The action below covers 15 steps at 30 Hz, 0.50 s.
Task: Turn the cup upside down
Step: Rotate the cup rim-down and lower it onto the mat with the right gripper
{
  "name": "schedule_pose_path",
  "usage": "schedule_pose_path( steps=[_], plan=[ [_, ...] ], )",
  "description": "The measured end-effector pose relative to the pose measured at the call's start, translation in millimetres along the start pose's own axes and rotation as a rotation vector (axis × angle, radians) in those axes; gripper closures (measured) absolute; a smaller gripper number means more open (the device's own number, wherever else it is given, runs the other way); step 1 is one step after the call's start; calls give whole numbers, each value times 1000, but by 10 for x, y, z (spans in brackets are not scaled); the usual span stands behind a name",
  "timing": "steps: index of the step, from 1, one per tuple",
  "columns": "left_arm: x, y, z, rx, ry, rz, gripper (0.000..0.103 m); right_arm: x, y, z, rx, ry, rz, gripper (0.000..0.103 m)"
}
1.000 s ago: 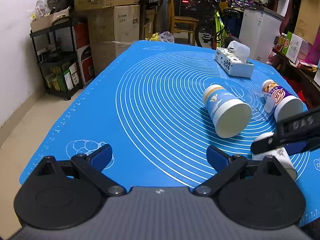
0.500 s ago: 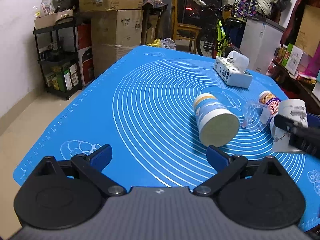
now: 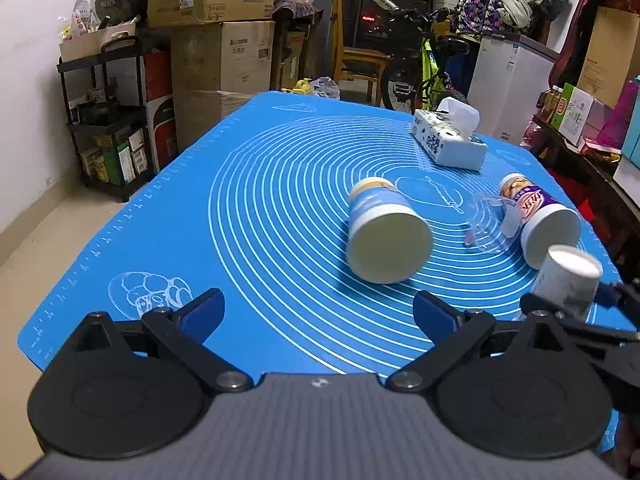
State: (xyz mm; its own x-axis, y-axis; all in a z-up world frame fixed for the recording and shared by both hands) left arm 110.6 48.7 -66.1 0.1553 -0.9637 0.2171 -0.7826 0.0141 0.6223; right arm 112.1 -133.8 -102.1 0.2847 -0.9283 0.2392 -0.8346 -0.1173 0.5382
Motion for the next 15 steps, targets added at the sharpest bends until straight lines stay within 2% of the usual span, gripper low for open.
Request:
schedule_pose_path(
  steps=[8, 15],
  plan=[
    [163, 17, 93, -19, -40, 21, 3, 37, 36, 92, -27, -27, -29, 41],
    [301, 121, 185, -20, -71, 51, 4, 85, 218, 116, -20, -43, -45, 24]
  ],
)
Point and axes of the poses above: each gripper's, at about its wrist camera, not at the fingertips, and y roughly against the way its jaws point, x to its right, z to its underside, the point moved 7 cm from there along -y, roughly the way its jaws point, and after that the axes turned 9 degrees about y, right-handed, at the moved point
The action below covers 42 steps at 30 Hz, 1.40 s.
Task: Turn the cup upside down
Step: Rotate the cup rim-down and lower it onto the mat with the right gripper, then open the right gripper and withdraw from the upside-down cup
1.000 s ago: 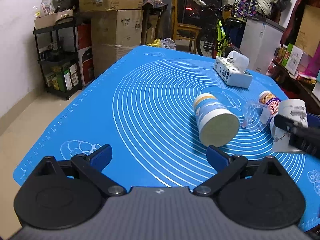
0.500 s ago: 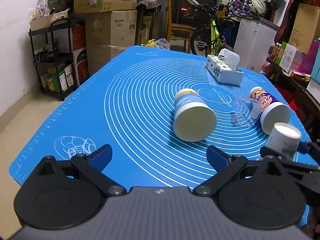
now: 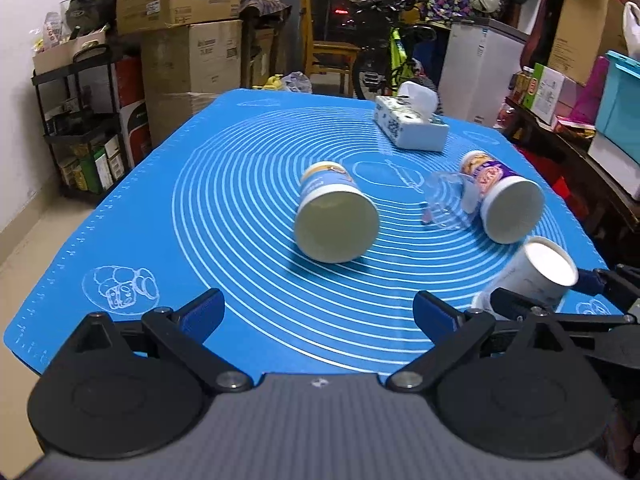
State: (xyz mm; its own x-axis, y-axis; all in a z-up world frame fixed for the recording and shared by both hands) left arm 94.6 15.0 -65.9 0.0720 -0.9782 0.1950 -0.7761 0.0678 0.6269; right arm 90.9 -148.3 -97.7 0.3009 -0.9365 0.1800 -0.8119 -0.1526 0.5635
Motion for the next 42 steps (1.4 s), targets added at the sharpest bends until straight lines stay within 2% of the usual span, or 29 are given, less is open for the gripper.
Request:
schedule_pose_path(
  steps=[10, 18, 28, 42],
  plan=[
    [317, 285, 252, 0, -55, 66, 4, 125, 533, 254, -38, -43, 6, 21],
    [517, 490, 392, 6, -104, 99, 4, 191, 894, 427, -29, -83, 18, 18],
    [568, 547, 479, -1, -126, 96, 3, 271, 1013, 588, -67, -84, 42, 17],
    [553, 533, 535, -13, -130, 85, 4, 275, 1018, 643, -100, -80, 42, 17]
  ],
)
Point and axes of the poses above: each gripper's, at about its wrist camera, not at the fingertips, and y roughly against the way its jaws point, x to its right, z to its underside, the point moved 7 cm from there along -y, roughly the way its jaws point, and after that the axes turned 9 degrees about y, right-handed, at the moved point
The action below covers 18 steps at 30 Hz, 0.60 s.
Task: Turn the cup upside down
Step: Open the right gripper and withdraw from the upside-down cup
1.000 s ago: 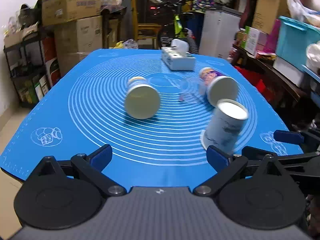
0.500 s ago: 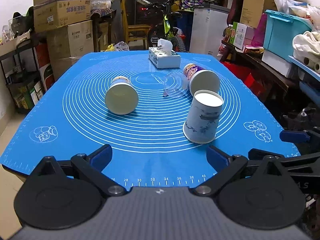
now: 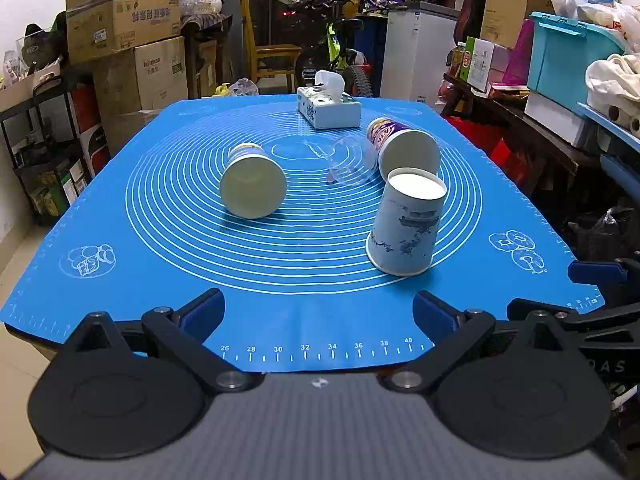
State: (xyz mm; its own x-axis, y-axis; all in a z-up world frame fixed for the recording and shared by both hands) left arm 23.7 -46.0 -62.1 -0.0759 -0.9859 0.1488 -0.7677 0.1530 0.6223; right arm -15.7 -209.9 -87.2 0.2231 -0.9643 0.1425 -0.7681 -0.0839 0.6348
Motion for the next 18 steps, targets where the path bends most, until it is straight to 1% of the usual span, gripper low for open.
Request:
schedule_pose_path(
  steps=[18],
  plan=[
    [10, -20, 19, -8, -3, 3, 4, 16, -13, 32, -16, -7, -3, 17]
  ],
)
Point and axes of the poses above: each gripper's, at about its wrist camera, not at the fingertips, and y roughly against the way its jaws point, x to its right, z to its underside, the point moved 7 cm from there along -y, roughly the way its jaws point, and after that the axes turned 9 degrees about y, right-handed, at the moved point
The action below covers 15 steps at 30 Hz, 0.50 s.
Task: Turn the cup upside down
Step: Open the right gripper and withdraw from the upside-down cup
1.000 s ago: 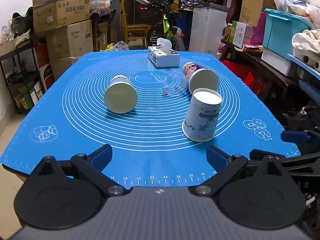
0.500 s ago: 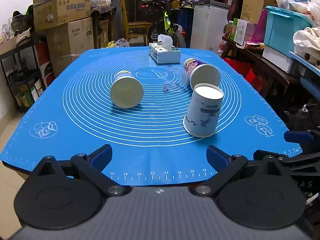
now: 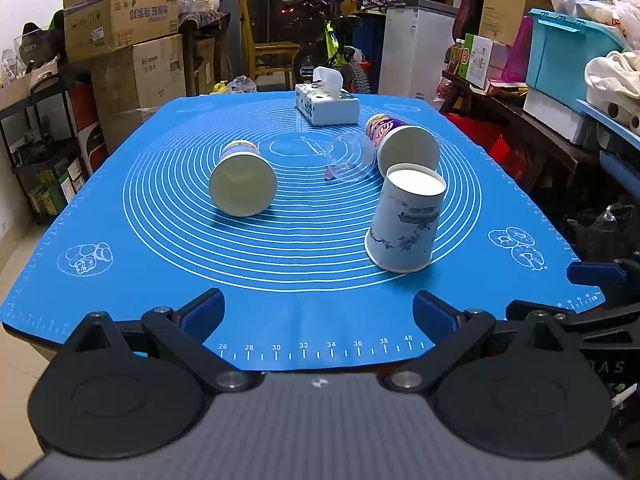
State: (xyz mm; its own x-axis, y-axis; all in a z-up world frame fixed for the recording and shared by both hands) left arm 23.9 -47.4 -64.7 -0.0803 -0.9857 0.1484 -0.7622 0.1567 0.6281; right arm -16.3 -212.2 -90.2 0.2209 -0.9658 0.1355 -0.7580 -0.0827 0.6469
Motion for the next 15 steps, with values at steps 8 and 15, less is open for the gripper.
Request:
schedule_pose_path(
  steps=[8, 15],
  plan=[
    [0, -9, 15, -7, -3, -2, 4, 12, -1, 13, -3, -2, -2, 17],
    [0, -12, 16, -7, -4, -4, 4, 14, -8, 13, -2, -4, -5, 17]
  ],
)
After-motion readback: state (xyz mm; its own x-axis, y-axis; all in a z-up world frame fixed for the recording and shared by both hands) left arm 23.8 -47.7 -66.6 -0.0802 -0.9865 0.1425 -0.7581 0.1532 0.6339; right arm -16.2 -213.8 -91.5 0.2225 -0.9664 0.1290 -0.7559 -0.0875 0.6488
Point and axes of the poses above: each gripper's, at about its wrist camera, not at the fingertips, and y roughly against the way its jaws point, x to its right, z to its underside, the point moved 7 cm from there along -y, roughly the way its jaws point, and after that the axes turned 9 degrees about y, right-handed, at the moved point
